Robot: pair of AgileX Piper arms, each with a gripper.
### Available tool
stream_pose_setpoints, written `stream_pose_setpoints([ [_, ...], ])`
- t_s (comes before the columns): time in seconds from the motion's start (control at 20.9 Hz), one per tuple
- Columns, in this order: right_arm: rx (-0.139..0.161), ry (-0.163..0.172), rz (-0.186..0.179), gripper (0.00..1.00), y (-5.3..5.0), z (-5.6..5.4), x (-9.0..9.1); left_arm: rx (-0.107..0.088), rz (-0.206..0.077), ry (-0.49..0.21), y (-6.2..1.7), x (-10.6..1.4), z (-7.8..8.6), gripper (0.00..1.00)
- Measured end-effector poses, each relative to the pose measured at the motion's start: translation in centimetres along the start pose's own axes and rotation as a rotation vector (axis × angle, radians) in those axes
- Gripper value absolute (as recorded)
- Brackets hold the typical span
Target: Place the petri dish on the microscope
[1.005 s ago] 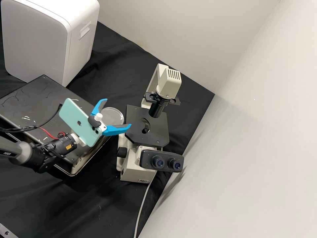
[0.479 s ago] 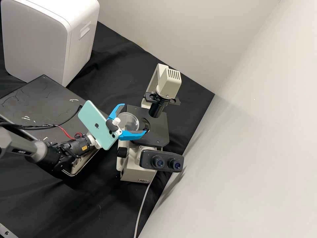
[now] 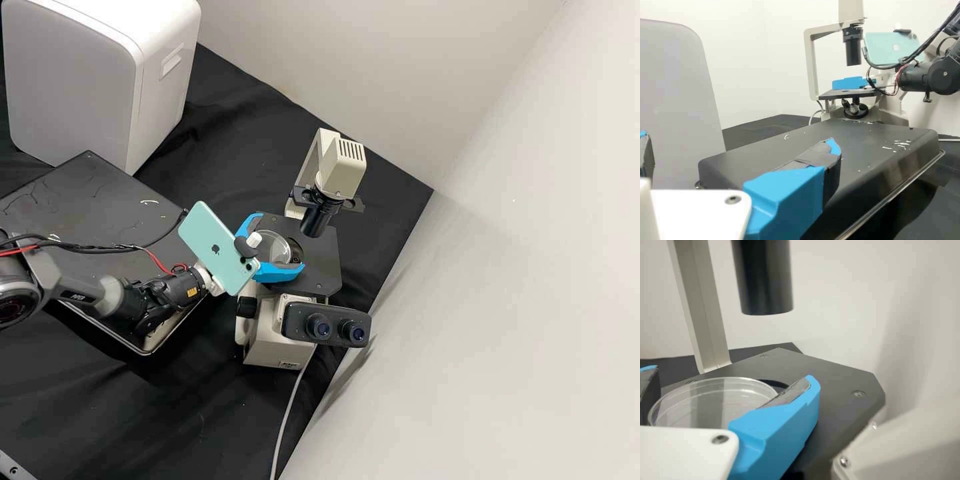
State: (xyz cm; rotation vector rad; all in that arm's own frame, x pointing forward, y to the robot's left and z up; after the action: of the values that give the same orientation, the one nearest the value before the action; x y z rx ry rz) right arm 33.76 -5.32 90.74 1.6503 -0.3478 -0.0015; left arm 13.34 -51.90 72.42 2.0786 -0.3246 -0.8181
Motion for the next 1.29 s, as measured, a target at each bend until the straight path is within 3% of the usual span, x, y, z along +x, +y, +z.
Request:
stream_pose_setpoints([
  [0.19,-0.019,0.0,-0.003,0.0,-0.3,0.4,1.2,0.001,-0.002,0.0,-0.03,0.0,0.0,1.0],
  [0.38,-0.041,-0.021,-0.018,0.0,-0.5,0.7,2.5,0.001,-0.004,0.0,-0.06,0.0,0.0,1.0],
  [0.48,-0.035,-0.026,-0.01,0.0,-0.5,1.0,3.2,0.004,-0.007,0.005,-0.12,0.0,-0.1,1.0],
  [0.67,-0.052,-0.045,0.001,0.0,-0.9,1.5,4.3,0.008,-0.008,0.002,-0.11,0.1,-0.2,1.0],
  [0.86,-0.055,-0.036,0.017,0.0,-1.2,1.8,4.8,0.007,-0.007,0.005,-0.11,0.1,-0.2,1.0],
  [1.01,-0.075,-0.028,0.026,0.0,-1.3,2.0,4.9,0.007,-0.007,0.005,-0.11,0.1,-0.2,1.0],
  [1.29,-0.074,-0.016,0.038,0.0,-1.6,2.1,5.0,0.007,-0.007,0.005,-0.11,0.1,-0.2,1.0],
])
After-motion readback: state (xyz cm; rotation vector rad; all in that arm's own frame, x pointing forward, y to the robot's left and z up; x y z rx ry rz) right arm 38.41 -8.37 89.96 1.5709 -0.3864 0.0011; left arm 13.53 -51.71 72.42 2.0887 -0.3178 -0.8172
